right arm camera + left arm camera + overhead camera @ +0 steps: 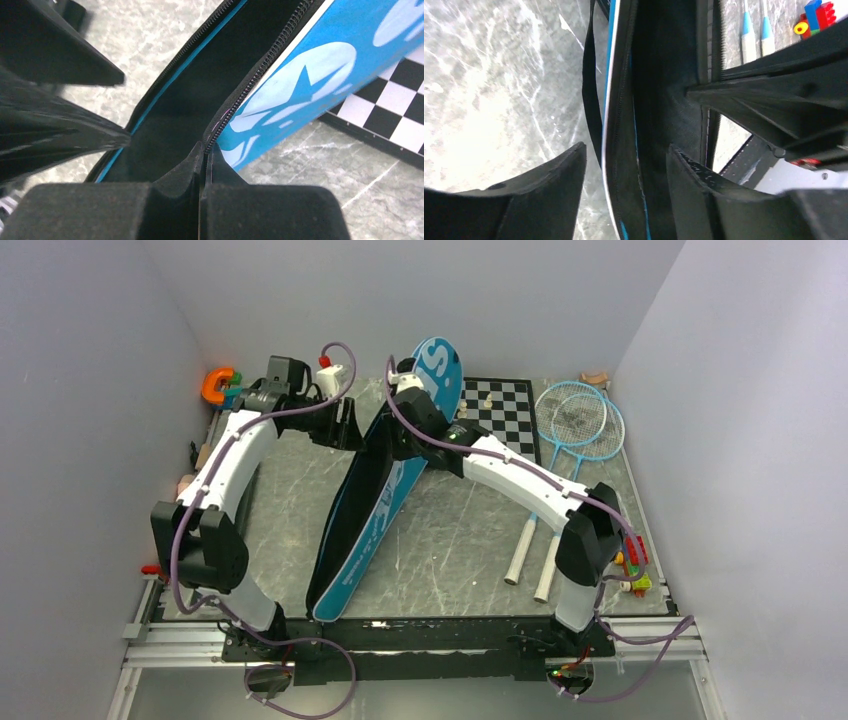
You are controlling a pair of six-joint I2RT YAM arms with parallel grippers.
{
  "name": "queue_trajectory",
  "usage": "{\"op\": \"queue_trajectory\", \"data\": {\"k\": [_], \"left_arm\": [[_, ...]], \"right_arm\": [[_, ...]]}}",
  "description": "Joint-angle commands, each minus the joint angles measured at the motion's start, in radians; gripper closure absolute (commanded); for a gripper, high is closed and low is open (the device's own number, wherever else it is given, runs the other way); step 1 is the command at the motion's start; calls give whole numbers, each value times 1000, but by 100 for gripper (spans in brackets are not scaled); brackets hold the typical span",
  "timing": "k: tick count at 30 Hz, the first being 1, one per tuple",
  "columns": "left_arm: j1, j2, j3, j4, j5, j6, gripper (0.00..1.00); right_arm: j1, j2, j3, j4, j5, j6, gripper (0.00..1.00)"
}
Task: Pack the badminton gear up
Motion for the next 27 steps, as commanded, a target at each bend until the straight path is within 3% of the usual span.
{"op": "queue_trajectory", "data": {"k": [1, 7, 12, 17, 22, 27], "left_arm": [[11, -111, 24, 42, 11, 0, 33], [11, -150, -51, 78, 68, 35, 27], [-3, -133, -101, 107, 64, 73, 3], [-9, -103, -124, 142, -13, 107, 1], [-9, -93, -141, 206, -6, 108, 1], [-9, -46, -127, 221, 21, 128, 6]], "right_arm": [[8, 10, 18, -54, 40, -39, 100], [14, 20, 42, -56, 33, -51, 100], [27, 22, 49, -45, 17, -45, 100], [41, -9, 13, 1, -5, -46, 100], [48, -53, -43, 70, -61, -53, 100], [53, -92, -90, 134, -102, -66, 100]]}}
